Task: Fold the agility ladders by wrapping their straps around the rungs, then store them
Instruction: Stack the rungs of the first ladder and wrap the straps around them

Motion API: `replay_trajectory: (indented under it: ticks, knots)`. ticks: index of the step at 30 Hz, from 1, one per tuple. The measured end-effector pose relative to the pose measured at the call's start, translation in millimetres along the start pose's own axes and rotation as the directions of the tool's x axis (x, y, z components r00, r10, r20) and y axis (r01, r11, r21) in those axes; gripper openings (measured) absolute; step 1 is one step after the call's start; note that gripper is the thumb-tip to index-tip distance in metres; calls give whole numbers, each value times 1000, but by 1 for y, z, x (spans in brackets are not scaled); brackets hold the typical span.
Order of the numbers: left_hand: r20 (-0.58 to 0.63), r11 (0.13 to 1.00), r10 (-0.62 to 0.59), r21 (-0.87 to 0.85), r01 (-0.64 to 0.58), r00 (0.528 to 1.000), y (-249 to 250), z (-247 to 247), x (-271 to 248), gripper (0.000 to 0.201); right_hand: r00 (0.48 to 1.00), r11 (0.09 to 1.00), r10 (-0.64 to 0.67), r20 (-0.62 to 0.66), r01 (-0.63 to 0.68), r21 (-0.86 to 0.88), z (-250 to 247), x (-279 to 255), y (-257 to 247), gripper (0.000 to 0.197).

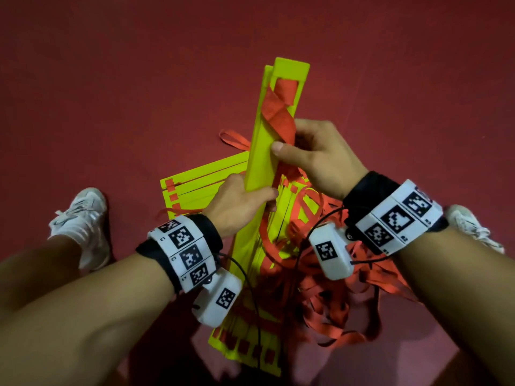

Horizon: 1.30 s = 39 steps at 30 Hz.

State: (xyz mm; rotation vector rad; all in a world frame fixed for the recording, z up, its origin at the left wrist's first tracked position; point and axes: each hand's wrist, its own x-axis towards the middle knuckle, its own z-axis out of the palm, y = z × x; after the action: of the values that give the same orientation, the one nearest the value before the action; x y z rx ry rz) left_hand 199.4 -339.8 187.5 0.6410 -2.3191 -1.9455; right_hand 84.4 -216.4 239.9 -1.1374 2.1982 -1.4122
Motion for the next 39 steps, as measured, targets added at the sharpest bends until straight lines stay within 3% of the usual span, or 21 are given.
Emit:
replay_trajectory:
  ticks: [4, 9, 14, 17, 20, 26, 33, 39]
  knots:
    - [-63, 992, 5, -123, -13, 998, 0, 4, -3, 23, 1000, 1000, -6, -3, 6, -17, -4, -8, 1, 40]
    - [-76, 967, -22, -256, 2, 997, 4, 1, -6, 10, 1000, 984, 0, 24, -4, 179, -1, -17, -1, 27]
    - [-62, 947, 43, -315, -61, 997, -2, -1, -12, 34, 999, 976, -42, 28, 35, 215, 5, -20, -1, 30]
    - [-72, 932, 54, -355, -76, 996, 0, -2, -15, 38, 999, 960, -33, 13, 28, 279, 4, -20, 1, 30]
    - [-75, 928, 41, -366, -66, 996, 1, -3, -15, 37, 1000, 948, -21, 14, 16, 319, 2, -22, 3, 17]
    - [-65, 918, 92, -382, -110, 994, 2, -3, -17, 39, 1000, 931, -16, -17, 21, 364, 9, -24, 0, 30]
    - [-32, 904, 180, -389, -178, 983, 2, -3, -18, 61, 999, 947, -42, 1, 40, 318, 14, -24, 7, 34]
    - [-23, 909, 221, -358, -215, 975, 1, 6, -17, 42, 997, 906, -68, 46, 42, 422, 17, -27, 1, 40]
